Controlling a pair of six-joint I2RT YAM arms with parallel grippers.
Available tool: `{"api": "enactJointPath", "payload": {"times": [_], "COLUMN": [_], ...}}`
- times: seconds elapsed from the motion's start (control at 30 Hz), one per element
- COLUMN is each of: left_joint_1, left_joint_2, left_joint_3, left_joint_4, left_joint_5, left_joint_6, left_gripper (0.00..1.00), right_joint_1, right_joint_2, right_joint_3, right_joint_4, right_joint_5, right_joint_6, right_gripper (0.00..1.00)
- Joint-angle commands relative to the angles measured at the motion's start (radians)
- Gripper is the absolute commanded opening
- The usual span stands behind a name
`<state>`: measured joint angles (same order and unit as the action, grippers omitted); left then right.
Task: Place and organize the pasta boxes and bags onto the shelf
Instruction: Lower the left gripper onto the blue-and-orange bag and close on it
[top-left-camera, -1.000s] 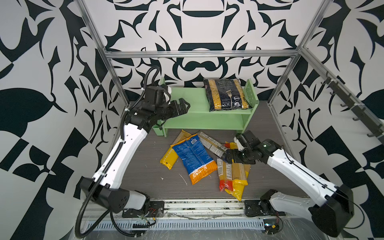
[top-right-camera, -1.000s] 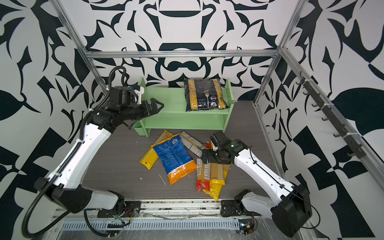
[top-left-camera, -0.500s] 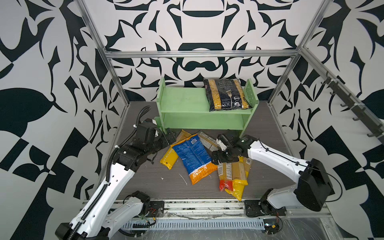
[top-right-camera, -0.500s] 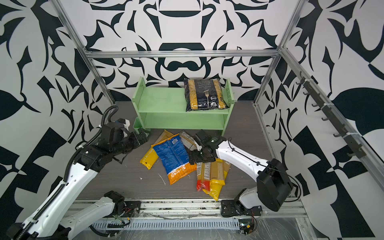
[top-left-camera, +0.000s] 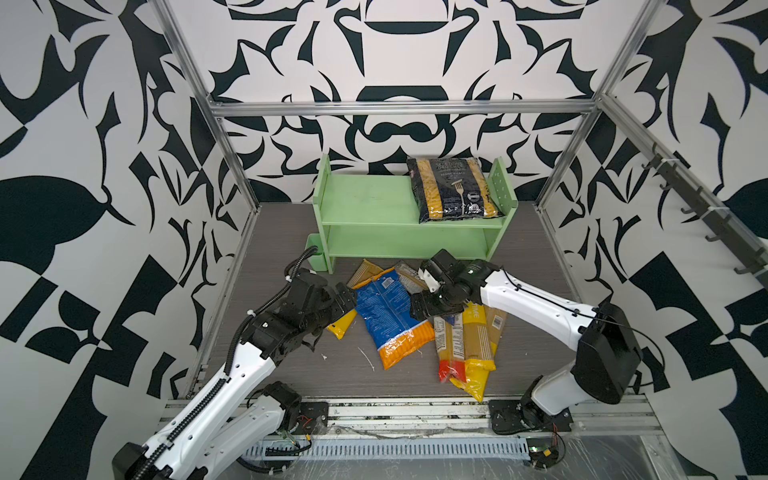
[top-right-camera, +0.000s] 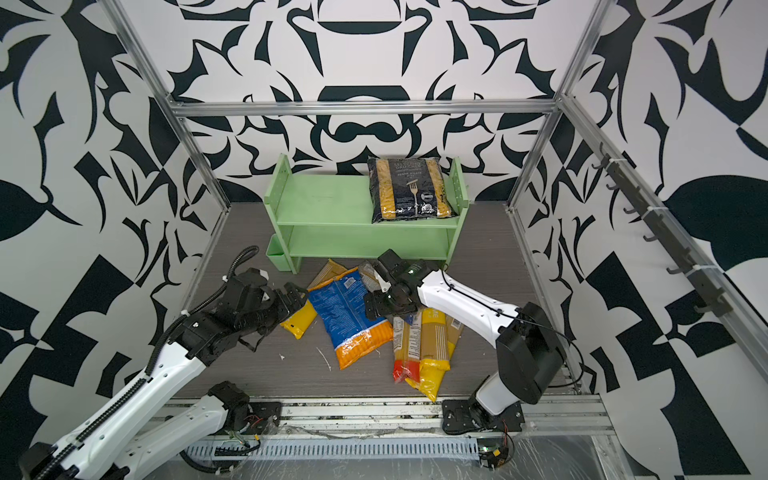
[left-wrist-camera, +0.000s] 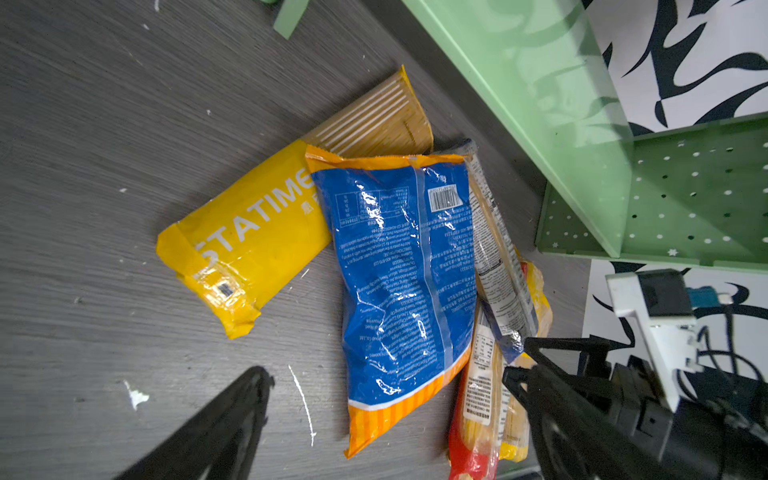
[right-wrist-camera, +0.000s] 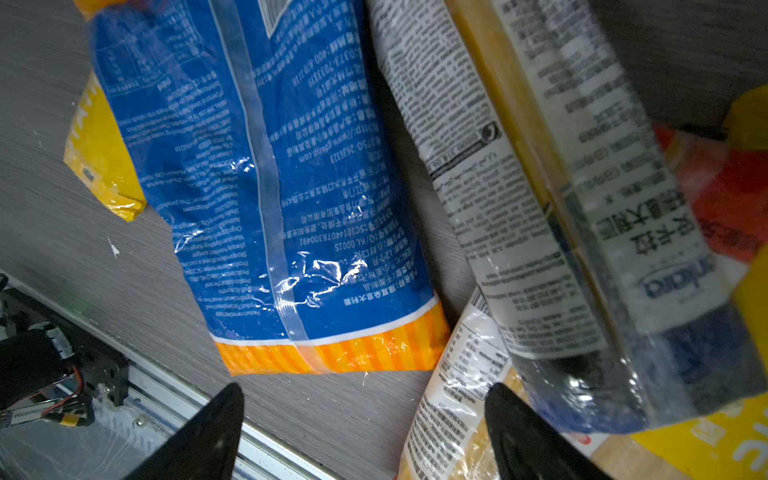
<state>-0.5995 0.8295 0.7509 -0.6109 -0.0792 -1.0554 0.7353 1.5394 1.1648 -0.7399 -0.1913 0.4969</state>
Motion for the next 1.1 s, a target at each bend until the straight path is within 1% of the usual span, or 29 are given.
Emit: {"api": "enactJointPath", "payload": {"times": [0.0, 0.13, 0.23, 0.4, 0.57, 0.7, 0.87, 0.97, 1.03, 1.07], "left_joint_1": [-0.063, -0.160, -0.202, -0.236, -0.250, -0.264, -0.279, -0.281, -0.281, -0.281], "left_joint_2": [0.014, 0.075, 0.144, 0.255, 0.329, 0.372, 0.412, 0.426, 0.437, 0.437], "left_joint_3": [-0.036, -0.066, -0.077, -0.081, -0.113, -0.150, -0.212, -0.285, -0.350, -0.369], "left_joint_4": [0.059, 0.101, 0.146, 0.186, 0.273, 0.379, 0.522, 0.690, 0.828, 0.864], "left_joint_5": [-0.061, -0.116, -0.121, -0.124, -0.117, -0.132, -0.171, -0.183, -0.196, -0.203], "left_joint_6": [-0.077, -0.124, -0.153, -0.212, -0.258, -0.265, -0.266, -0.259, -0.276, -0.284], "left_gripper": [0.99, 0.99, 0.99, 0.99, 0.99, 0.99, 0.99, 0.99, 0.99, 0.99], "right_joint_1": [0.010, 0.027, 0.033, 0.035, 0.035, 0.035, 0.035, 0.035, 0.035, 0.035], "right_joint_2": [-0.018, -0.051, -0.099, -0.219, -0.347, -0.422, -0.487, -0.518, -0.536, -0.542], "right_joint_3": [0.022, 0.011, -0.023, -0.109, -0.177, -0.223, -0.241, -0.247, -0.252, -0.252], "right_joint_4": [-0.042, -0.091, -0.117, -0.126, -0.144, -0.155, -0.186, -0.206, -0.223, -0.229], "right_joint_5": [-0.005, 0.042, 0.081, 0.090, 0.110, 0.114, 0.119, 0.121, 0.122, 0.122], "right_joint_6": [0.005, 0.010, 0.029, 0.064, 0.087, 0.097, 0.094, 0.085, 0.082, 0.080], "right_gripper": [0.93, 0.93, 0.93, 0.93, 0.93, 0.93, 0.93, 0.93, 0.93, 0.93]}}
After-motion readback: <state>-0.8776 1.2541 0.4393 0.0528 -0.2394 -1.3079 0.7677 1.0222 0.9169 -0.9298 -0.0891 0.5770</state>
